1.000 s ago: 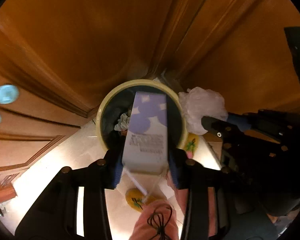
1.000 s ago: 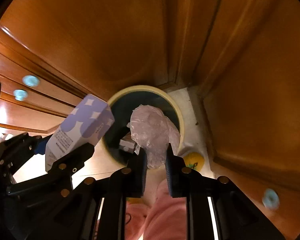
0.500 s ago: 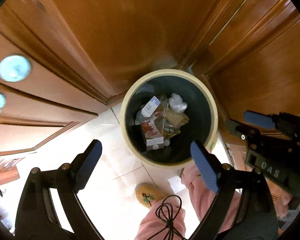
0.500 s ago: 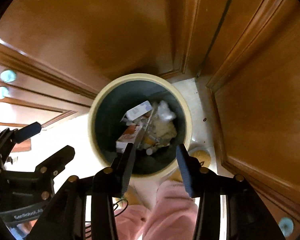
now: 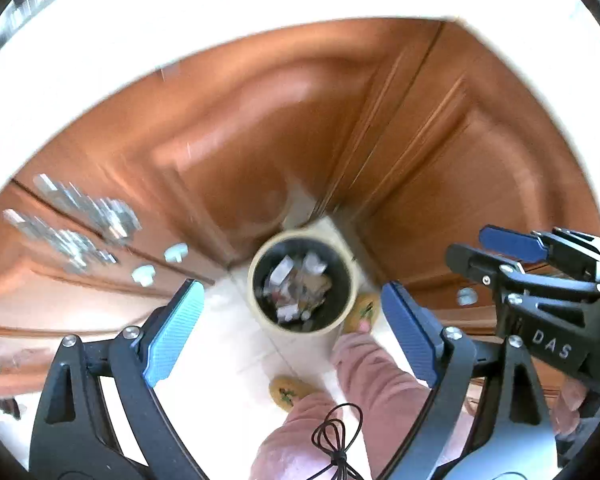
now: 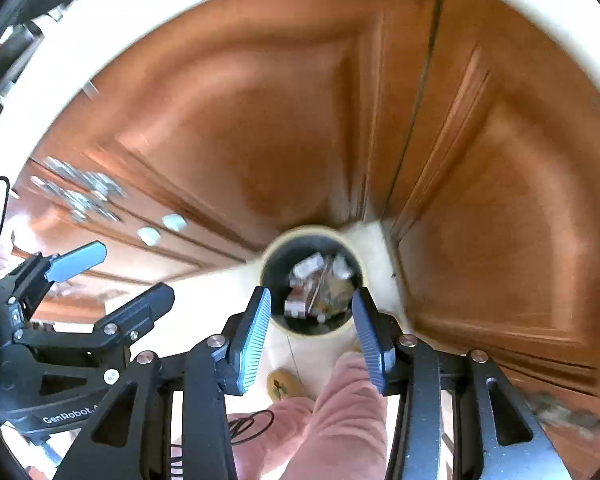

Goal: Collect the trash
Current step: 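Raise both tools back up toward the counter, then grasp the yellow folded paper packaging with the right tool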

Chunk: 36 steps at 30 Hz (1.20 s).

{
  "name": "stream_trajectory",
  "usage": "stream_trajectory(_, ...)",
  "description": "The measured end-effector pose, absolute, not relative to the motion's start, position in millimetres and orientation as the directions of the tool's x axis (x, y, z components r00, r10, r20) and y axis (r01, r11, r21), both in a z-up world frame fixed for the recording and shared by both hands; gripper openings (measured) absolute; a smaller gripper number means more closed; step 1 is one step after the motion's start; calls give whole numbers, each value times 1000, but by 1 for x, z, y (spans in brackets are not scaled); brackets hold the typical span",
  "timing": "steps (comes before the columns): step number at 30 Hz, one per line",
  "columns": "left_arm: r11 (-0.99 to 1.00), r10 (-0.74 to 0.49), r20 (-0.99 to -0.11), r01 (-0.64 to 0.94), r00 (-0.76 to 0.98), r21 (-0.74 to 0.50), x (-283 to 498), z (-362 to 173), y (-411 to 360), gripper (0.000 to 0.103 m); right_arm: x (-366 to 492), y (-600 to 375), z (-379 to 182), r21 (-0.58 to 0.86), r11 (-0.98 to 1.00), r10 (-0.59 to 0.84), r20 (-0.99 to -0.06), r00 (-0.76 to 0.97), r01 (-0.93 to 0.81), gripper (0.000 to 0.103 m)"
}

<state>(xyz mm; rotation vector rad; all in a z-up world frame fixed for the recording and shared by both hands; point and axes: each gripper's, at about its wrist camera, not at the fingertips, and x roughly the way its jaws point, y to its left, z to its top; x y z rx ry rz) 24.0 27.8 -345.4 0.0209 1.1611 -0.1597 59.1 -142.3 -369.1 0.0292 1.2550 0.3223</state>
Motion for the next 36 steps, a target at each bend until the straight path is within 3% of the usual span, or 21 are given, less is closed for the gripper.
stream_trajectory(8, 981, -108, -823, 192, 558, 2, 30, -213, 18, 89, 46, -170, -186, 177, 966, 248, -837, 488, -189, 57)
stream_trajectory(17, 978, -34, -718, 171, 695, 119, 69, -125, 0, 89, 77, -194, -77, 166, 971, 236, -755, 612, -170, 65)
stream_trajectory(30, 993, 67, -629, 7, 775, 115, 209, -56, -16, 89, 231, -198, -5, 83, 974, 216, -632, 744, -212, 83)
stream_trajectory(36, 993, 107, -637, -46, 763, 112, 290, -61, -24, 89, 342, -186, -8, 38, 973, 202, -610, 766, -226, 83)
